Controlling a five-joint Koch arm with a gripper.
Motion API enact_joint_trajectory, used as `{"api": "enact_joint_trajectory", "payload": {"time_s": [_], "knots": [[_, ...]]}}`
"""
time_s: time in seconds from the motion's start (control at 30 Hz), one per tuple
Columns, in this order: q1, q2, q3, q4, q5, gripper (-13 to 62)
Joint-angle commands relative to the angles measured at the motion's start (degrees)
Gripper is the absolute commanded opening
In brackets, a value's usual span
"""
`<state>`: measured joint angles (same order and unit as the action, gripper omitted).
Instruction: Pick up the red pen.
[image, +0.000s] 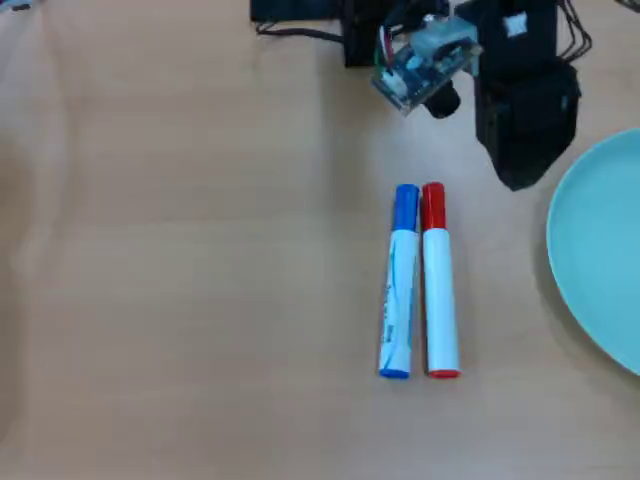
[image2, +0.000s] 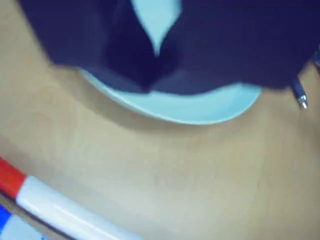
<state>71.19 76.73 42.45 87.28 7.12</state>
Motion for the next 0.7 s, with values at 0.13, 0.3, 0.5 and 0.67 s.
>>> {"api": "enact_joint_trajectory", "payload": {"time_s": [0.13, 0.3, 0.5, 0.67], "knots": [[0.4, 1.0, 7.1, 1.8, 4.6, -7.9], [0.0, 1.8, 11.6, 1.8, 4.5, -7.9], [-3.5, 2.1, 11.7, 1.8, 4.9, -7.9], [-3.6, 3.9, 11.8, 2.6, 13.9, -7.9]]}}
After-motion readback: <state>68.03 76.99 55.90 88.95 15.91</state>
